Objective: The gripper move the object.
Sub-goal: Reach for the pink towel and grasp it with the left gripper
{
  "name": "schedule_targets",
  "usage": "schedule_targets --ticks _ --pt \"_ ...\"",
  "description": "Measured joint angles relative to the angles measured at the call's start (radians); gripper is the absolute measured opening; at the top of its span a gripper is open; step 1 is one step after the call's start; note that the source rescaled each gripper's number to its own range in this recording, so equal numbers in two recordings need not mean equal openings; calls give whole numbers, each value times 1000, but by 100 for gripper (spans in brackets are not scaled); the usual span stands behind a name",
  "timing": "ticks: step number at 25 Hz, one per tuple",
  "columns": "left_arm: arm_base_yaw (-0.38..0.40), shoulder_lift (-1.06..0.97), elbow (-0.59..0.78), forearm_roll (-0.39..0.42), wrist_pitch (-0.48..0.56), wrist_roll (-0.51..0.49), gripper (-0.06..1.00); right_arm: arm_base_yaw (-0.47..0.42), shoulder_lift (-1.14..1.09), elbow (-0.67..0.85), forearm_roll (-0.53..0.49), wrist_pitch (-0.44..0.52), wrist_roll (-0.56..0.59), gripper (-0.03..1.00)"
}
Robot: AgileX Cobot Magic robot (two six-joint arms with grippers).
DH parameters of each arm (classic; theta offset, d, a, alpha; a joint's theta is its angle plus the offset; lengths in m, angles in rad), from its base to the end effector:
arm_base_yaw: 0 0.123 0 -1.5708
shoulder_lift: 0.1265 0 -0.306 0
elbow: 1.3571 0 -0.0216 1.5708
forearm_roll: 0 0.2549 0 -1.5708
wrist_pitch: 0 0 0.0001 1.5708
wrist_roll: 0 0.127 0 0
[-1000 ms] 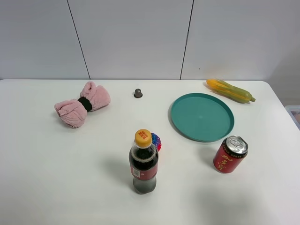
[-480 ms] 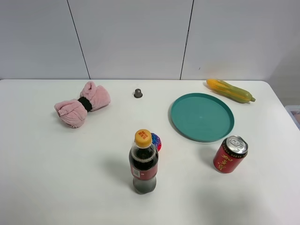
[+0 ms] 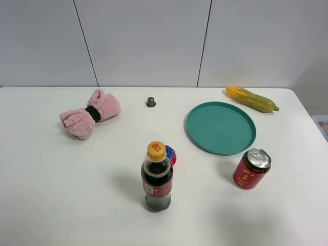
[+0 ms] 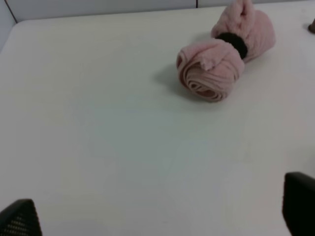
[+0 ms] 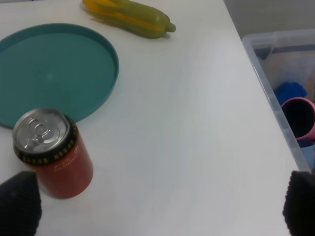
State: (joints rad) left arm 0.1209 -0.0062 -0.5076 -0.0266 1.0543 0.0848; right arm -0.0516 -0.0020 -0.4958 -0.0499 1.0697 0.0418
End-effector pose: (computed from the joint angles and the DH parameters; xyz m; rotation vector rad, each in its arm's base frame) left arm 0.0086 -0.0019 0.2660 -0.0352 2.0249 0.0984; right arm 0.0089 -0.0060 0.2606 0.0984 2.0528 -0.0659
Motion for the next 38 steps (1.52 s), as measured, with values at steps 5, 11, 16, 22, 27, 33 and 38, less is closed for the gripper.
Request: schedule_targets --ticks 5,11,16,22,27,33,38 --pt "0 10 -6 0 1 51 100 0 0 0 0 0 0 100" --pt "0 201 -113 0 0 72 100 0 0 0 0 0 0 100" --pt "0 447 -227 -12 -1 111 100 0 0 0 0 0 0 100" --pt "0 768 -377 -85 -22 190 100 0 0 0 0 0 0 100" --pt "0 1008 -501 -113 -72 269 100 0 0 0 0 0 0 100" --pt "-47 1236 -618 -122 -149 368 100 0 0 0 0 0 0 100" --pt "-148 1379 -655 -126 -233 460 100 0 0 0 0 0 0 100"
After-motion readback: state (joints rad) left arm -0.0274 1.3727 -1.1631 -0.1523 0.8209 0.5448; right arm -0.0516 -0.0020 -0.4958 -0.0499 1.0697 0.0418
